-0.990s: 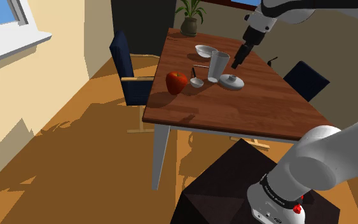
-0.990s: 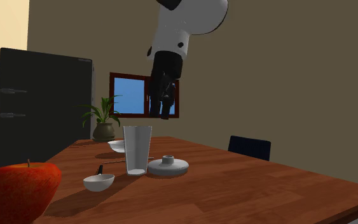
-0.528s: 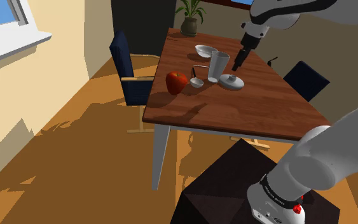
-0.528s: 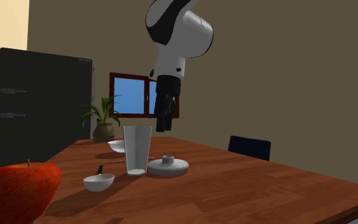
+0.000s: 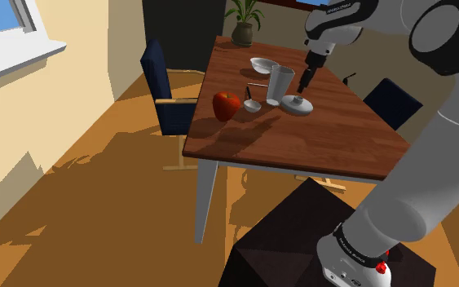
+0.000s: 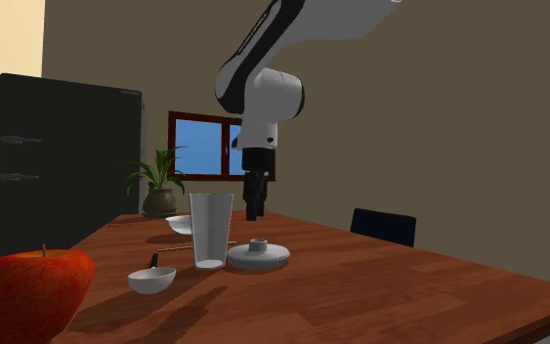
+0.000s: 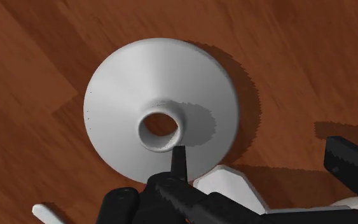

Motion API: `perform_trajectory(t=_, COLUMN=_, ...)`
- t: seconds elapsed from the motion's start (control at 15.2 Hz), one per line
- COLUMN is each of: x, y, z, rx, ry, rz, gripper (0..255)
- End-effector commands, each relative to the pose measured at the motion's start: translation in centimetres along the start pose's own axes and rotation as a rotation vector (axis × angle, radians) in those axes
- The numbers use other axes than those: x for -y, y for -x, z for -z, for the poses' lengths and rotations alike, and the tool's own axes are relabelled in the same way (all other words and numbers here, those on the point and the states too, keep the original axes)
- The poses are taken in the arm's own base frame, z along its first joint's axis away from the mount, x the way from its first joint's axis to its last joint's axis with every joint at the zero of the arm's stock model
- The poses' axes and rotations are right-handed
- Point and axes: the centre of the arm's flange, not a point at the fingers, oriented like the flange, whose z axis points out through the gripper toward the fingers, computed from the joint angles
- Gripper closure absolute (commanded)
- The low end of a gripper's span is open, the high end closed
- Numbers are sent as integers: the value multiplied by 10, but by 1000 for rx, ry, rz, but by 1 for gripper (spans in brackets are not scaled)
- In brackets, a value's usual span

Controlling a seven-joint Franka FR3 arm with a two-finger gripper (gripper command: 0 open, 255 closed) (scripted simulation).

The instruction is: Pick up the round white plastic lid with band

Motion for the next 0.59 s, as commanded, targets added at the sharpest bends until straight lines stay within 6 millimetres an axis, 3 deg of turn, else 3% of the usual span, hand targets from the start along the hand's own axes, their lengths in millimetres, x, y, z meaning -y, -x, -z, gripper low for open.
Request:
perform_trajectory(t=0.0, x=-24, y=-1, z=-11, rx=15, ry=2, rz=8, gripper=0)
perform_trajectory(t=0.26, x=-66, y=-8, z=-30, rx=41, ry=6, rz=19, gripper=0)
perform_trajectory(t=0.53, x=-66, y=-7, z=-51, rx=41, ry=6, rz=19, gripper=0)
